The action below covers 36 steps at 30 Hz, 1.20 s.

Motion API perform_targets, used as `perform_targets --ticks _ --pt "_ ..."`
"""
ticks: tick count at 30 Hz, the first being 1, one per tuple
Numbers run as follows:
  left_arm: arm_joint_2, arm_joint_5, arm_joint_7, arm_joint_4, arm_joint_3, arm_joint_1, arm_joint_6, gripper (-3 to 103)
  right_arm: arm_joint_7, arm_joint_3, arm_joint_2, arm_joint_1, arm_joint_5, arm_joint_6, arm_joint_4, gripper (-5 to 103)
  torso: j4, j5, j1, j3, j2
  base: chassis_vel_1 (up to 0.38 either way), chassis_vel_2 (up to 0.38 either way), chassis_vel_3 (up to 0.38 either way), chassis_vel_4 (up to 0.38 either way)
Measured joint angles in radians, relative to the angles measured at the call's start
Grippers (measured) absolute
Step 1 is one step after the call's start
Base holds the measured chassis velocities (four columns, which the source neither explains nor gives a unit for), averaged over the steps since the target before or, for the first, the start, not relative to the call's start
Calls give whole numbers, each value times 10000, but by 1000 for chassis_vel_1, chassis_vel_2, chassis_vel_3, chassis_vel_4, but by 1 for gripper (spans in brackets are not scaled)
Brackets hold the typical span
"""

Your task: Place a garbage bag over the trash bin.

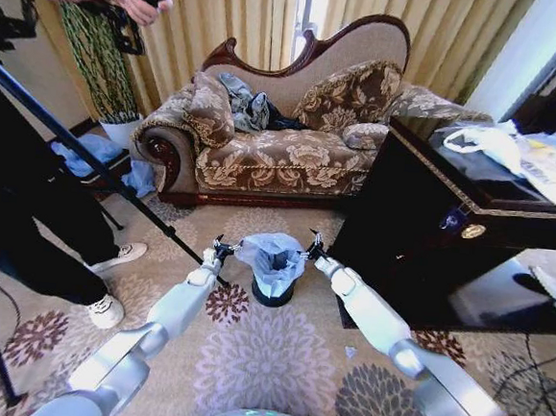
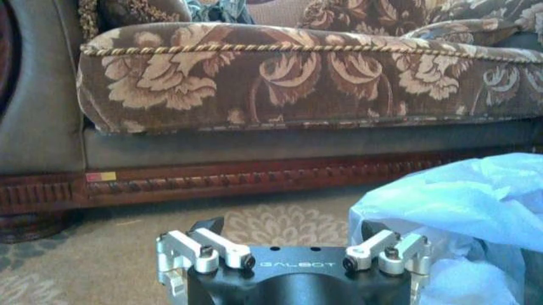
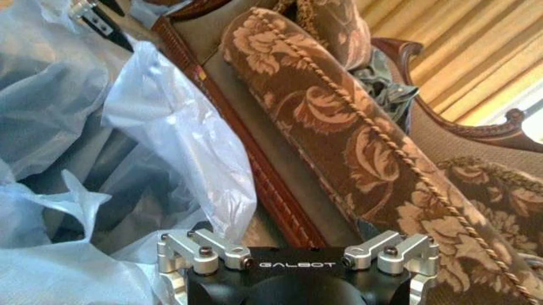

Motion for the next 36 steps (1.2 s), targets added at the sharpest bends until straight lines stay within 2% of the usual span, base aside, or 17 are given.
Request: perform_targets --ticks 9,11,16,18,19,21,22,23,26,31,36 --pt "4 -23 31 -136 16 1 18 101 -340 -173 -1022 -782 831 4 1725 100 -3 0 0 1 0 0 0 0 0" --pt "48 -49 52 -212 51 17 38 100 -629 -208 -1480 -1023 1093 8 2420 100 -1 -2 0 1 0 0 0 0 0" --pt "99 -116 90 -324 89 17 96 100 -1003 -317 -2030 -1258 1520 0 3283 100 -3 -1 0 1 0 0 0 0 0" --pt "167 -214 93 -487 128 40 186 100 -1230 -352 -2346 -1381 1755 -7 3757 100 -1 3 0 1 0 0 0 0 0" --pt "275 -304 97 -775 177 107 342 100 -1489 -363 -2738 -1496 2009 -8 4257 100 0 1 0 1 0 0 0 0 0" --pt "324 -331 101 -892 200 135 405 100 -1572 -362 -2861 -1535 2080 -8 4419 100 -1 -2 0 1 1 0 0 0 0" --pt "408 -381 108 -1121 249 185 511 100 -1850 -342 -3282 -1709 2307 -4 4961 100 -1 0 0 0 0 0 0 0 0" --pt "408 -381 108 -1121 249 185 511 100 -1850 -342 -3282 -1709 2307 -4 4961 100 -1 0 0 0 0 0 0 0 0" --pt "594 -473 199 -1453 362 265 721 100 -2420 -205 -4093 -2234 2631 60 6048 100 -5 -4 0 0 1 0 0 0 0" --pt "849 -807 303 -1745 518 441 998 100 -2846 -74 -4488 -2908 2684 119 6779 100 -4 -3 0 0 1 0 0 0 0" --pt "1253 -1260 411 -2251 519 749 1387 100 -3144 -300 -4262 -3042 2168 279 6737 100 -3 -3 0 0 0 0 0 0 0"
